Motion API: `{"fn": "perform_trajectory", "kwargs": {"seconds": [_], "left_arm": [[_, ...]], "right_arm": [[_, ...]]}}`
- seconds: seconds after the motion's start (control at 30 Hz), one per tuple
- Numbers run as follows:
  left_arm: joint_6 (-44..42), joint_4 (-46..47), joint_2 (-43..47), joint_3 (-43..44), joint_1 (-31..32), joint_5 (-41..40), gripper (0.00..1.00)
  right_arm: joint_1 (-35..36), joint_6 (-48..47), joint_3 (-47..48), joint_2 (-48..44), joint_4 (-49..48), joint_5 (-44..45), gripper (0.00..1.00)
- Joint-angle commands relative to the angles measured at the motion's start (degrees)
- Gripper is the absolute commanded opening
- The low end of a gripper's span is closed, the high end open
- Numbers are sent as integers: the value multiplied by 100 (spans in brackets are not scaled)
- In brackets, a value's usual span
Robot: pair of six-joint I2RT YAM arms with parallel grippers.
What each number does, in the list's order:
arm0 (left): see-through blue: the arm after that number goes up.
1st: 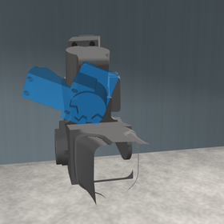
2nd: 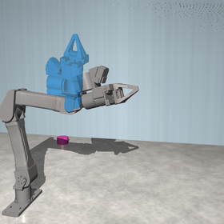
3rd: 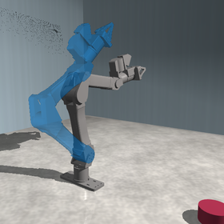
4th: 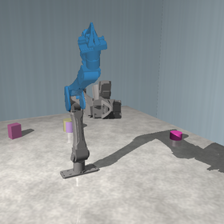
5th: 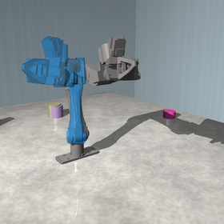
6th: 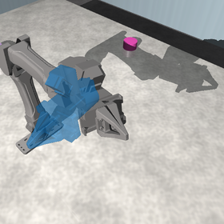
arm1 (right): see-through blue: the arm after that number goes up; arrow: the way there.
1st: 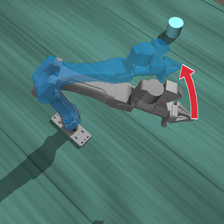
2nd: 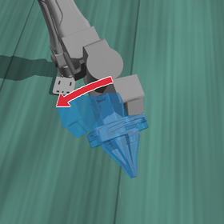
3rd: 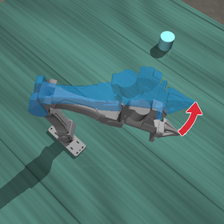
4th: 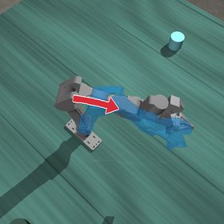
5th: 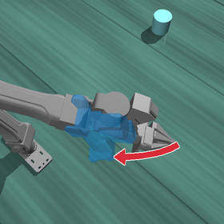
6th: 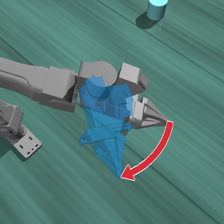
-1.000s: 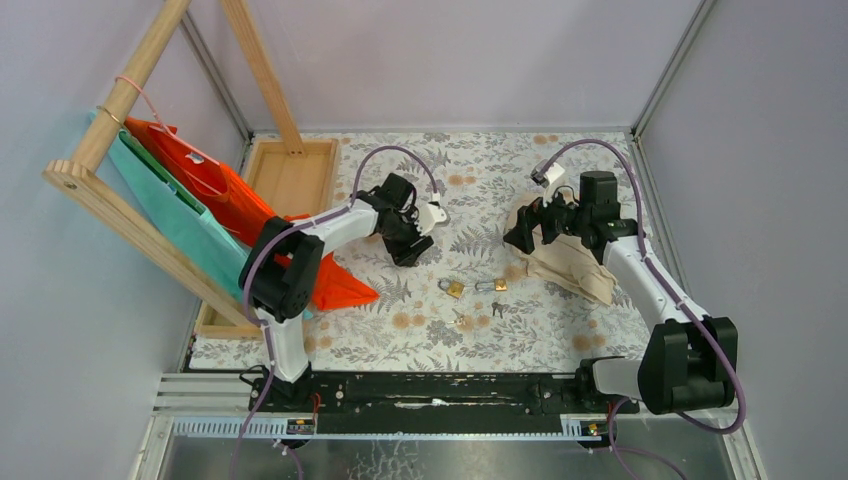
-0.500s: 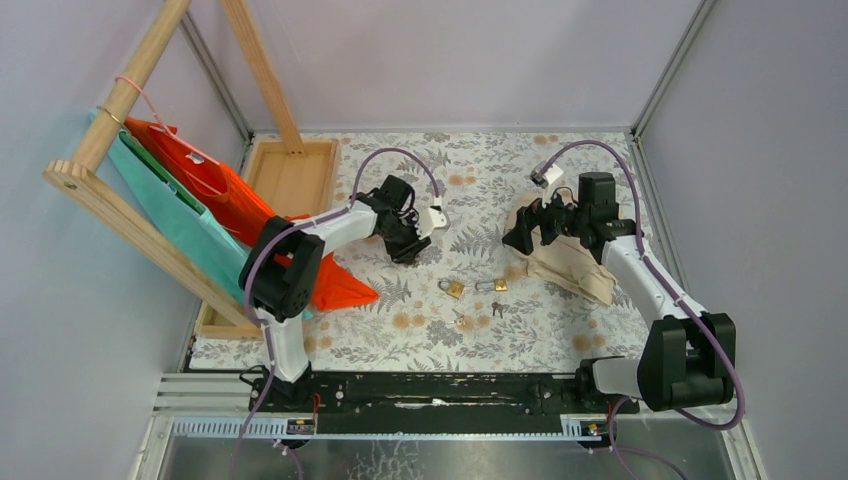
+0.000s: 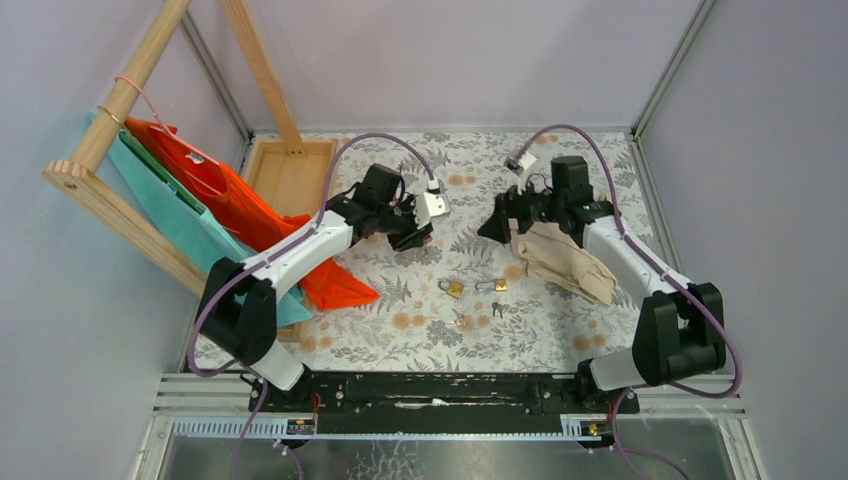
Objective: Lock with the key
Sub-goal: Pick up the lock from the center of the board, then lock the lock.
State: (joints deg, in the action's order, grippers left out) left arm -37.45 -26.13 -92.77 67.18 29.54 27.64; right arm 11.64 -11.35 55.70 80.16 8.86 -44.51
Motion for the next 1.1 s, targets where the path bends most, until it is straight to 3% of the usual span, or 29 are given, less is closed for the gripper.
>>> {"fn": "perform_trajectory", "kwargs": {"seconds": [0.0, 0.23, 0.37, 0.67, 1.07], "left_arm": [[166, 444, 538, 425, 205, -103, 5], [751, 381, 764, 929, 372, -380, 5], [916, 430, 916, 831, 520, -565, 5], [1000, 530, 1036, 682, 696, -758, 5], [883, 593, 920, 699, 890, -1161, 5]], "right_arm": [[477, 725, 909, 284, 39, -286, 88], [895, 2653, 1050, 613, -1343, -787, 89], [957, 3293, 1104, 868, -1788, -1047, 83], [1019, 4034, 1145, 1241, -2433, -1390, 66], [1221, 4113, 1188, 1426, -2337, -1376, 48]]}}
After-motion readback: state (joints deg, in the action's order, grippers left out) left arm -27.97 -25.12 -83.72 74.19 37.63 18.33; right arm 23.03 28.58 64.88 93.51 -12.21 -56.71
